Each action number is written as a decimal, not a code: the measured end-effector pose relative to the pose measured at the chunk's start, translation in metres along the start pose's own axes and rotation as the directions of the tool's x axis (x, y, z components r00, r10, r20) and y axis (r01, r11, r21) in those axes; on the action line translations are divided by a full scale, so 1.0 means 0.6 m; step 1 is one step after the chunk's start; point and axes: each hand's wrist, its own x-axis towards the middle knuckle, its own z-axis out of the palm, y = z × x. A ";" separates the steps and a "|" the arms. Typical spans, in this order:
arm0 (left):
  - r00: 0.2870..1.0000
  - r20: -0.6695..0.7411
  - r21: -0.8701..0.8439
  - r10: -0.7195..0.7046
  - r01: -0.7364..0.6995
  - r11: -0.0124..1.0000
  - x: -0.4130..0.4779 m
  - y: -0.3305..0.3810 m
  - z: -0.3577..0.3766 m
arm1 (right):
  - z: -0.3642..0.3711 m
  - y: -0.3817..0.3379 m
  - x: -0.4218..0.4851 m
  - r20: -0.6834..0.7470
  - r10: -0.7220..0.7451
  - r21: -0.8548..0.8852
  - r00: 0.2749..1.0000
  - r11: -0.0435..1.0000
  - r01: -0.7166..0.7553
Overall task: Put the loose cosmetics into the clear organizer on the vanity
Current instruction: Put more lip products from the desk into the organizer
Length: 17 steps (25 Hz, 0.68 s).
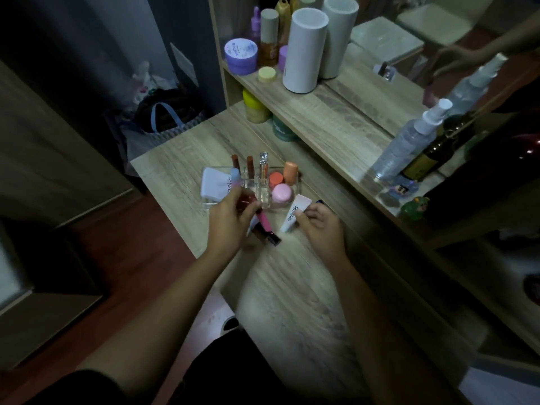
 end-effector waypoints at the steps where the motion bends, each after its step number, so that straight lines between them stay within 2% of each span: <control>1: 0.999 -0.038 0.000 0.002 -0.002 1.000 0.008 -0.003 -0.015 | 0.014 -0.014 0.004 0.006 -0.029 0.017 1.000 0.999 0.029; 4: 0.994 -0.100 0.003 0.032 -0.031 1.000 0.031 -0.008 -0.040 | 0.050 -0.046 0.022 -0.036 -0.123 0.067 0.992 0.990 0.125; 8: 0.971 -0.046 0.130 0.233 -0.226 0.966 0.064 -0.008 -0.039 | 0.078 -0.056 0.053 -0.061 -0.138 0.015 0.989 0.990 0.139; 13: 0.926 0.116 0.359 0.358 -0.375 0.855 0.098 -0.013 -0.026 | 0.095 -0.054 0.083 -0.049 -0.127 -0.086 0.991 0.989 0.122; 17: 0.921 0.144 0.555 0.363 -0.379 0.741 0.105 -0.015 -0.022 | 0.106 -0.051 0.097 -0.040 -0.121 -0.149 0.992 0.982 0.114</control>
